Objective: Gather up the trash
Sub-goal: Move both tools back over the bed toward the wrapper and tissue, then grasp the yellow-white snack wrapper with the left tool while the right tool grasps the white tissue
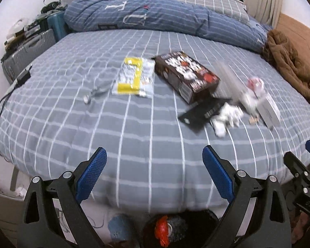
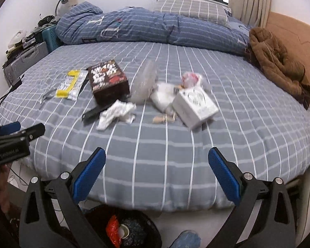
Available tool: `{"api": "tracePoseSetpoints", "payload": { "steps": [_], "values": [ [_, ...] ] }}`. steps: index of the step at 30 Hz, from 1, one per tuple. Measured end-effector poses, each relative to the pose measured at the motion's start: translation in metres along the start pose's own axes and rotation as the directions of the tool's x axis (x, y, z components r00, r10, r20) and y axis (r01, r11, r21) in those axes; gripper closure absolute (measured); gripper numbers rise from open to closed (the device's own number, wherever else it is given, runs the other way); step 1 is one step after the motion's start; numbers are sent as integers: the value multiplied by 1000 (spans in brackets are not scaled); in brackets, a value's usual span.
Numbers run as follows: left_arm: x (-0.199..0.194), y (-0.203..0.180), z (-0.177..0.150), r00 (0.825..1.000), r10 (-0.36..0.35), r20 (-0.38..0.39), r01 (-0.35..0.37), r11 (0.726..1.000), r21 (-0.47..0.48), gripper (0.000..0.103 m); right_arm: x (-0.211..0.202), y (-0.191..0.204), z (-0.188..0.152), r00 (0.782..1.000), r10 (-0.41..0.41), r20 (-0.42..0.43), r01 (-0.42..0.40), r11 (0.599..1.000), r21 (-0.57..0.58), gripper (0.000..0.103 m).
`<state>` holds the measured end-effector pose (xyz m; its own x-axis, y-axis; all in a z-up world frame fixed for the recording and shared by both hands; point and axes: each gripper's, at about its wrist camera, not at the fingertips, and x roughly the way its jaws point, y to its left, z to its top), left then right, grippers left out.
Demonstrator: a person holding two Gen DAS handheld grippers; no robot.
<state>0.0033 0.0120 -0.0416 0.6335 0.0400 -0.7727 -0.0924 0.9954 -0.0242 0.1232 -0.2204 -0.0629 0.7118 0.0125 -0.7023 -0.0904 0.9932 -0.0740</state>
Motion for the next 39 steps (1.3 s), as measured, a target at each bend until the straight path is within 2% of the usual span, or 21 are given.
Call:
{"api": "tracePoseSetpoints", "payload": {
  "steps": [6,10,14,18,24,29,36,39],
  "values": [
    [26,10,40,1000,18,6,-18,1000,-4,11,21,1,30,1000,13,15,-12,1000,-24,8],
    [46,17,60,1000,26,3,-26,1000,-9,11,39,18,46,999,46,25,-44,996,-74,8],
    [69,23,77,1000,28,-15,-28,999,-18,11,60,38,53,997,77,11,-75,988,-131,11],
    [94,21,87,999,43,-31,-43,999,18,11,80,46,50,994,104,-36,-108,987,-119,15],
    [128,25,100,996,68,-62,-66,997,40,11,105,53,45,986,130,-109,-142,984,-108,26],
    [145,28,111,995,73,-73,-70,997,33,11,117,59,45,983,136,-123,-149,983,-103,32],
    [163,30,117,993,73,-95,-72,997,19,12,129,67,46,977,150,-152,-166,981,-99,47],
    [167,29,117,992,77,-97,-75,997,26,17,132,71,45,974,159,-160,-177,978,-109,54]
  ]
}}
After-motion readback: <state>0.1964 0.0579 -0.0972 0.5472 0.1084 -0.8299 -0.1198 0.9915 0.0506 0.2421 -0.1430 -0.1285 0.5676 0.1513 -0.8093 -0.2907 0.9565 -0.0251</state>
